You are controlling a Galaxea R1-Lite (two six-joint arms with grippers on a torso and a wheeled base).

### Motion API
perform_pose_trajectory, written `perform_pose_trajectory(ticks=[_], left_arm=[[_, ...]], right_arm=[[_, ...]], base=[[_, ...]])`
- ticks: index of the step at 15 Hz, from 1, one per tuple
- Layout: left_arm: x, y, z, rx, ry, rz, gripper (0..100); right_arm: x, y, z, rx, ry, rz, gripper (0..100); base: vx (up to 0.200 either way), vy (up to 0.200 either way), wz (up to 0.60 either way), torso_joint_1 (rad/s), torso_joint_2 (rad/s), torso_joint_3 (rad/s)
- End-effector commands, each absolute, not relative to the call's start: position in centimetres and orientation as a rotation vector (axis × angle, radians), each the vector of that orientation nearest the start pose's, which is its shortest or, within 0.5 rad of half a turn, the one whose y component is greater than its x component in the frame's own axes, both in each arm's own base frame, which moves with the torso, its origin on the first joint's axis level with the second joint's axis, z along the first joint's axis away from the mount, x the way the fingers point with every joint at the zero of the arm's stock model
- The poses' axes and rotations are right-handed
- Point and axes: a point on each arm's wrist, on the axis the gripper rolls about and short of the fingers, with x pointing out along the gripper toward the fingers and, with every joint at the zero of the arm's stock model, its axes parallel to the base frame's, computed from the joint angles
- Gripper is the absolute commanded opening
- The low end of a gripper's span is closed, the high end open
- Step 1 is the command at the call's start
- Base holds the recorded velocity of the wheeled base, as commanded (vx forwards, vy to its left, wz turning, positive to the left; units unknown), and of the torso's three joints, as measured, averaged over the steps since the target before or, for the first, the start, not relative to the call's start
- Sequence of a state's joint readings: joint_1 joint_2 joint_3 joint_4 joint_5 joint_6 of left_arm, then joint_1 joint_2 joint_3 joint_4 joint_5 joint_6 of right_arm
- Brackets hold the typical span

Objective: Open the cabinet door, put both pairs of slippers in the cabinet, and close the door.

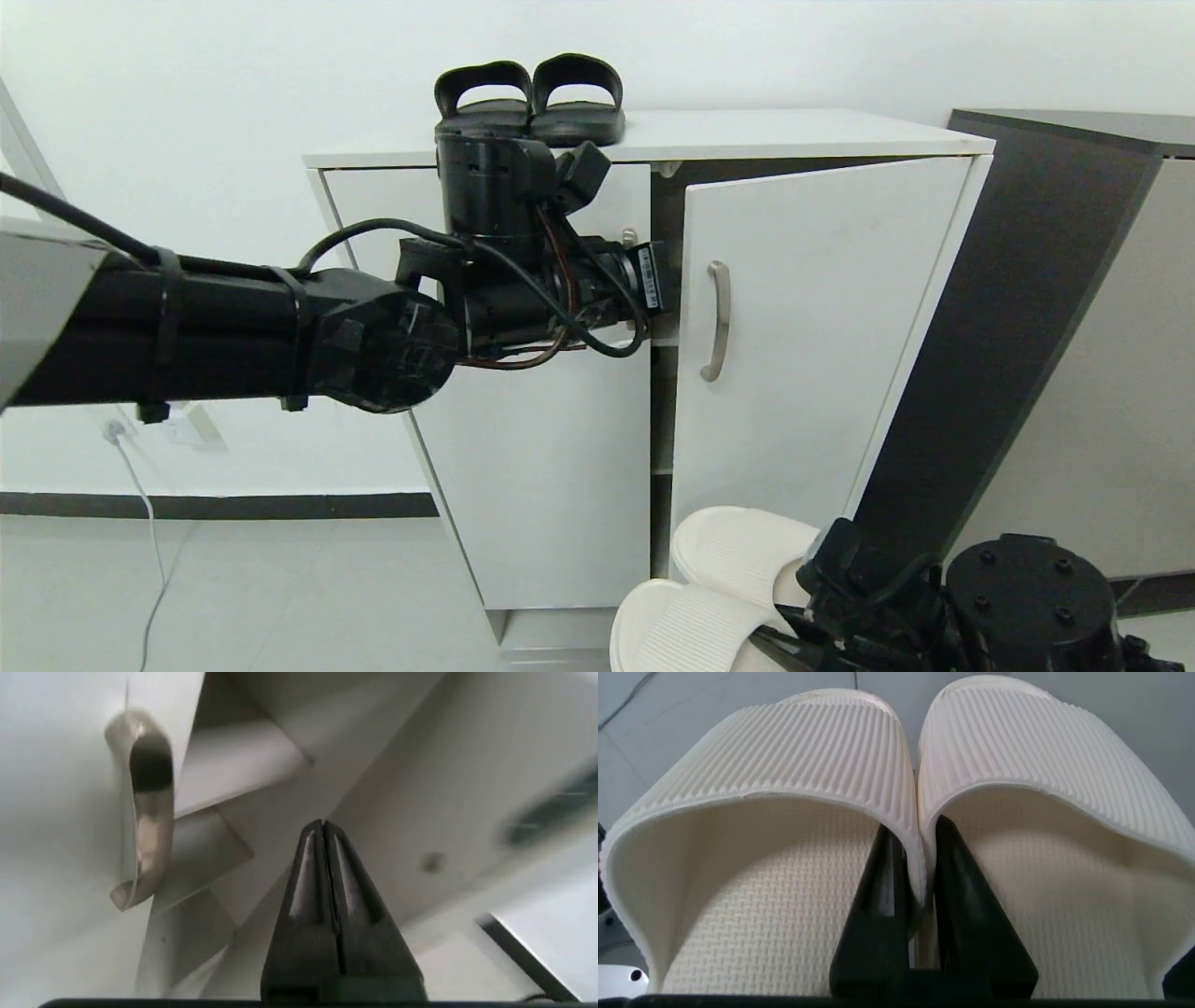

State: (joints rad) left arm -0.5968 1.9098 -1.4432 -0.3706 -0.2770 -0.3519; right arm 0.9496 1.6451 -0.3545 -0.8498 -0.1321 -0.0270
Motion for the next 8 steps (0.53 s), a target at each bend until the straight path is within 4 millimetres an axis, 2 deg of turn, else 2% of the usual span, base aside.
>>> perform_pose_trajectory(ticks=[1,3,6,8], left_arm=[[32.3,-22.9,25.4,-0.31,0.27,-0.841,0],[31.4,-23.2,24.9,-0.294,0.283,-0.85,0],[26.4,-25.7,24.4,-0.282,0.215,-0.997,0],[24.8,-27.3,24.4,-0.256,0.187,-1.063,0]], right_arm=[[13.8,19.2,10.7,-0.263,0.382,0.82,0],[13.6,19.3,10.7,-0.266,0.386,0.828,0],[12.8,19.8,10.7,-0.272,0.381,0.867,0],[12.7,19.8,10.6,-0.272,0.382,0.868,0]], base=[[-0.2,0.0,0.0,0.002,0.0,0.002],[-0.2,0.0,0.0,0.005,0.0,0.0],[-0.2,0.0,0.0,-0.002,0.0,0.001],[-0.2,0.0,0.0,0.002,0.0,0.002]])
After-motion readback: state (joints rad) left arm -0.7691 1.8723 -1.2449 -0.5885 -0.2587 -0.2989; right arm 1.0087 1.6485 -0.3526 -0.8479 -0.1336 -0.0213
